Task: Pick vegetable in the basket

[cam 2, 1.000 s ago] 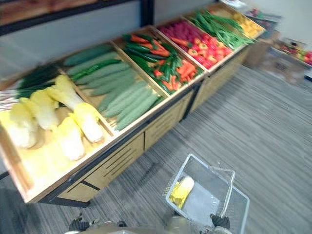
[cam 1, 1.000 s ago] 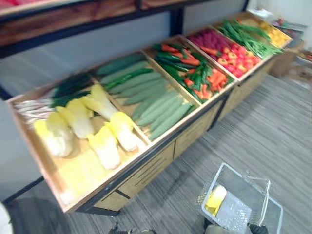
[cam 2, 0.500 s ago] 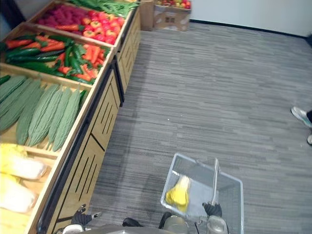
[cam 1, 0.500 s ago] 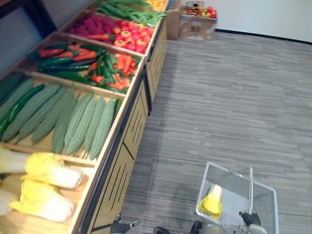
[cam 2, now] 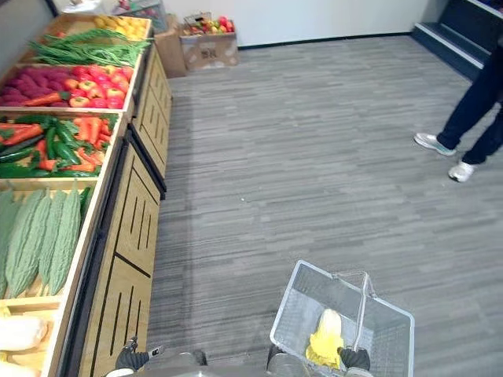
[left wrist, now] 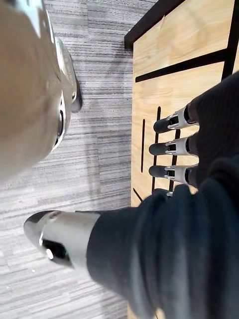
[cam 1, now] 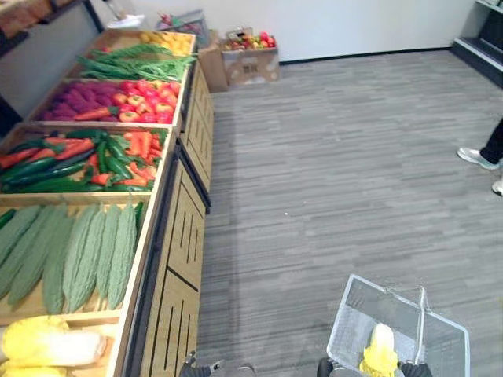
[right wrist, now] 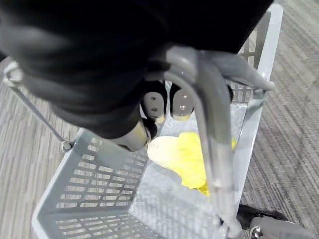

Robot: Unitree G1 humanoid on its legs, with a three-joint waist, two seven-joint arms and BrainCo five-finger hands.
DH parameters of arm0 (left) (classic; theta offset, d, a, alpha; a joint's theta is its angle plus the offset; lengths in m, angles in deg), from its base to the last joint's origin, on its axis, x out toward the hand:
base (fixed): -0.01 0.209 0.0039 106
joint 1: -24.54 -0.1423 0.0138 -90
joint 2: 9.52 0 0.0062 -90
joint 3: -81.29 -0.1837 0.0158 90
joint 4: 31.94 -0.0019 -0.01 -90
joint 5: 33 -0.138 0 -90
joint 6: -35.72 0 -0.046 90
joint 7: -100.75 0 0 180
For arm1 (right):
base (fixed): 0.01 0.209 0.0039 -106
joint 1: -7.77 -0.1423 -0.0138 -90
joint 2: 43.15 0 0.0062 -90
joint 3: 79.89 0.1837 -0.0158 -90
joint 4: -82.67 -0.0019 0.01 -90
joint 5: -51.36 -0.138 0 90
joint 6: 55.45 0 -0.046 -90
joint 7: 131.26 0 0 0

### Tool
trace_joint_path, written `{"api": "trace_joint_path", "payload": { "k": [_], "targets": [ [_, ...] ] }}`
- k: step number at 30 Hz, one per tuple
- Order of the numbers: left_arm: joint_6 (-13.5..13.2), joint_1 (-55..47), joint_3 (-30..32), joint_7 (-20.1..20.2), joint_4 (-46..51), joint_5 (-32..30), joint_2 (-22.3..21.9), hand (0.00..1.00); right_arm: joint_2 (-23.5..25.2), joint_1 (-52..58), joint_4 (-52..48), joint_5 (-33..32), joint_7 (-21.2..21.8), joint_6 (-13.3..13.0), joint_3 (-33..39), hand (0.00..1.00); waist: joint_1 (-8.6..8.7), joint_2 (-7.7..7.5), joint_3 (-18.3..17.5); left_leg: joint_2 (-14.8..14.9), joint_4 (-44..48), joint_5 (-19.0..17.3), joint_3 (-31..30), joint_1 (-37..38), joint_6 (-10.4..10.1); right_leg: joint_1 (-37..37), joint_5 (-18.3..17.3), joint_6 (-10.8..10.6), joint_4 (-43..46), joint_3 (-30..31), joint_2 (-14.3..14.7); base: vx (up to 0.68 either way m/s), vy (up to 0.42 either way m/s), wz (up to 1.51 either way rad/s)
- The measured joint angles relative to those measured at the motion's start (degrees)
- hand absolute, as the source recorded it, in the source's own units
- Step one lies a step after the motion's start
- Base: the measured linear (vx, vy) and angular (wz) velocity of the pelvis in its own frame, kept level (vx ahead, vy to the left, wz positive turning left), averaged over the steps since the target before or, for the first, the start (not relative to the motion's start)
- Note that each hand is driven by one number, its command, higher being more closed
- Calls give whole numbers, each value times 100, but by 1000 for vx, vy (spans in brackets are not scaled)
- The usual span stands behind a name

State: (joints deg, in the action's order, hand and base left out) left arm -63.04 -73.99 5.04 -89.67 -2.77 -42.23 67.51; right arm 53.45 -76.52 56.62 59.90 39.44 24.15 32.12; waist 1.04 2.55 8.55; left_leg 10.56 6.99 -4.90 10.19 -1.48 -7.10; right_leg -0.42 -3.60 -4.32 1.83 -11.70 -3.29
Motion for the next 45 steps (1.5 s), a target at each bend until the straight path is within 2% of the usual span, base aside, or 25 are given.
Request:
{"api": "trace_joint_path", "payload": {
  "k": [4,6,10,16,18,19,21,22,23,25,27,29,31,32,33,34,35,36,38,39,40,41,42,43,45],
  "targets": [
    [-1,-15,-71,8,-39,-57,173,0,146,113,-7,-6,13,-6,0,100,22,-257,-129,-503,-413,85,152,162,212,-23,194,-234,-183,137,-425,62,193,-5],
    [-3,-18,-156,8,-73,-69,213,0,121,106,-21,-5,16,-18,-7,100,16,-263,-141,-707,-538,77,199,273,321,-53,232,-300,-197,202,-604,105,207,-7],
    [-4,-20,-228,20,-84,-69,220,0,137,37,-31,-5,121,-28,-150,100,-57,-264,-174,-886,-689,39,378,433,395,-80,273,-367,-288,361,-746,89,137,-19],
    [-5,-14,-280,68,-111,-70,248,0,117,-49,-35,2,226,-45,-217,100,-131,-291,-196,-915,-779,-5,535,503,461,36,266,-377,-207,513,-748,51,32,-16],
    [-5,-10,-337,70,-170,-72,274,0,115,-77,-47,2,225,-48,-192,100,-128,-298,-188,-923,-773,-62,538,555,514,194,86,-426,209,523,-783,27,15,-6],
    [2,-9,-383,71,-208,-74,280,0,116,-84,-48,-3,224,-47,-129,100,-122,-289,-184,-912,-752,-144,523,592,546,357,-62,-406,714,538,-810,-13,21,-3],
    [5,-16,-506,72,-214,-109,283,0,115,-110,-57,-16,213,-43,-2,100,-128,-234,-151,-844,-671,-307,528,690,584,777,-98,-391,1835,574,-827,-15,25,-4],
    [6,-27,-556,72,-204,-110,307,0,129,-112,-98,-73,193,-42,12,100,-128,-250,-135,-891,-681,-367,567,837,642,1154,-71,-348,2728,591,-933,3,57,-8],
    [14,-14,-561,70,-198,-110,344,0,165,-100,-144,-134,185,-66,-1,100,-93,-324,-47,-948,-689,-435,565,997,695,1443,-1,-201,3483,569,-1081,27,56,-7],
    [40,-4,-562,62,-191,-107,341,0,232,-75,-207,-225,173,-111,-23,100,-24,-348,-45,-921,-676,-536,558,1150,747,1652,-321,53,3795,516,-1057,91,36,-1],
    [53,158,-558,48,-192,-95,341,0,281,-111,-238,-229,170,-167,-168,100,50,-295,-25,-789,-679,-566,529,1148,717,1774,-396,49,3183,382,-783,172,-15,8],
    [50,446,-551,11,-177,-65,333,0,325,-151,-240,-233,169,-185,-208,100,45,-283,53,-660,-677,-604,466,1139,650,1838,-274,-52,2111,258,-531,278,-117,18],
    [49,719,-506,-46,-68,-57,330,0,388,-219,-247,-235,160,-157,-149,100,50,-373,156,-538,-631,-738,337,1205,381,1888,289,-138,679,351,-389,381,-190,30],
    [43,773,-478,-50,-59,-57,332,0,395,-216,-247,-235,161,-154,-124,100,54,-398,171,-513,-626,-766,310,1256,307,1881,409,-163,447,414,-386,444,-239,39],
    [27,835,-421,-54,-62,-55,276,0,395,-202,-235,-241,150,-117,12,100,53,-391,203,-388,-624,-889,201,1377,130,1827,993,-105,448,433,-328,354,-213,40],
    [7,899,-396,-54,-60,-56,171,0,344,-221,-255,-239,132,-121,56,100,74,-227,249,-167,-631,-936,142,1442,55,1857,1001,35,700,397,-153,574,-301,25],
    [-32,921,-360,-56,18,-53,76,0,363,-326,-268,-237,113,-110,202,100,21,-142,247,-38,-420,-780,141,1408,-68,2105,539,223,1343,367,-43,481,-270,5],
    [-35,908,-342,-56,21,-52,61,0,370,-353,-265,-235,113,-109,226,100,18,-140,246,-4,-347,-738,124,1383,-117,2132,481,247,1464,346,-39,484,-285,4],
    [-38,809,-248,-57,25,-28,-55,0,368,-374,-242,-235,114,-73,244,100,40,-106,250,130,562,-370,-197,1113,-195,1879,-3,418,1783,161,-45,449,-313,26],
    [-40,790,-243,-58,25,-14,-83,0,367,-359,-233,-235,114,-56,240,100,29,-106,250,157,871,-236,-302,1011,-199,1761,-93,436,1773,124,-48,561,-330,39],
    [-43,738,-183,-52,48,9,-147,0,368,-331,-238,-233,114,-15,228,100,36,-97,255,231,1700,116,-507,686,-201,1468,-255,467,1697,2,-54,455,-230,45],
    [-45,691,-101,-49,47,8,-208,0,367,-286,-241,-233,113,16,195,100,38,-103,259,302,2644,732,-660,258,-210,1146,-387,508,1577,-110,-65,441,-204,46],
    [-45,665,-73,-50,47,10,-236,0,360,-254,-240,-233,111,21,152,100,14,-145,283,355,3136,878,-687,45,-217,972,-432,529,1496,-133,-77,404,-167,36],
    [-53,646,41,-44,146,96,-282,0,358,-200,-243,-232,101,27,93,100,-33,-167,308,517,4059,757,-572,-380,-204,630,-463,569,1307,-203,-69,378,-136,23],
    [-53,649,135,-46,246,169,-295,0,355,-126,-260,-228,85,31,9,100,-121,-202,328,561,4687,372,-234,-777,-92,114,-469,575,1014,-259,-134,335,-105,19]
  ]
}}
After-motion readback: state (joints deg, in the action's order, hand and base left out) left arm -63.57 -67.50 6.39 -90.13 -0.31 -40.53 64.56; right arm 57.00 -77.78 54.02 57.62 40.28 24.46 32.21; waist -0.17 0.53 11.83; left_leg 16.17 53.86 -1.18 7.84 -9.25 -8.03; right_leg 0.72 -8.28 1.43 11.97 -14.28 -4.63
